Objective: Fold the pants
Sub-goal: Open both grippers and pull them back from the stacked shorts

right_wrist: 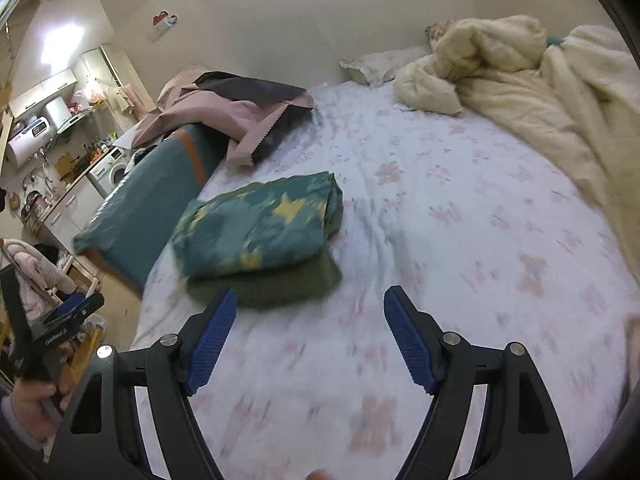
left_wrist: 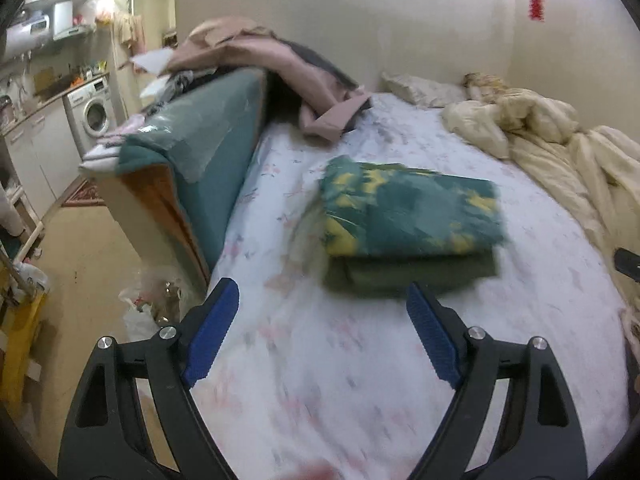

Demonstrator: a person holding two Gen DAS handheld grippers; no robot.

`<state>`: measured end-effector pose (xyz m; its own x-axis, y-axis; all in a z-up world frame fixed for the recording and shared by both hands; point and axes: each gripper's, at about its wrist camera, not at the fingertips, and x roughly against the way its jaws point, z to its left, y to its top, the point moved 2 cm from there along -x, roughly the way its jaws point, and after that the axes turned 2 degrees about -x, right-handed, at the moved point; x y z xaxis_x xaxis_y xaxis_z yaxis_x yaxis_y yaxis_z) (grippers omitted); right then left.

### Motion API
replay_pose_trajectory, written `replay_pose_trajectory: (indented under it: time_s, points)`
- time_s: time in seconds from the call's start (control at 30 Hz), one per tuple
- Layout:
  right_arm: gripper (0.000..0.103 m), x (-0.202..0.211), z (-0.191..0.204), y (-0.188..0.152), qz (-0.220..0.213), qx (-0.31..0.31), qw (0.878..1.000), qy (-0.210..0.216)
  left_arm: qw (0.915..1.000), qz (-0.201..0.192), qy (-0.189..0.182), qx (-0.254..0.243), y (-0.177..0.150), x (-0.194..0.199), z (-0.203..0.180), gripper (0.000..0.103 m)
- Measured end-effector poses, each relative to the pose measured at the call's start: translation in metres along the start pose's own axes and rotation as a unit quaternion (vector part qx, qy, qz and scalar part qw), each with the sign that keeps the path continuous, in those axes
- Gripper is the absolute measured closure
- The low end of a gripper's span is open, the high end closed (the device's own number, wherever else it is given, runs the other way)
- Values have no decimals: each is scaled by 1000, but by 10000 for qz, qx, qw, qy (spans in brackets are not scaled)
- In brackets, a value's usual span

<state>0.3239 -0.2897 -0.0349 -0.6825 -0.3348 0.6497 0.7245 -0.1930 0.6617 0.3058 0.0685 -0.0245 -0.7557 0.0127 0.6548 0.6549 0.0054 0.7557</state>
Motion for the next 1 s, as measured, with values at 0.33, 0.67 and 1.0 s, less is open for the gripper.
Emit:
replay_pose_trajectory:
  time_s: [0.33, 0.67, 1.0]
  points:
    - [9, 142, 62, -90, -578, 546, 9967, -135, 9979, -595, -228, -123, -75, 158, -57, 18]
    - [0, 185, 63, -187, -817, 637, 9935, -476, 9959, -792, -224, -389, -146, 205, -73, 0]
    - [0, 184, 75, -200, -986, 778, 9906, -537, 9963, -850, -31, -146, -155, 203, -69, 0]
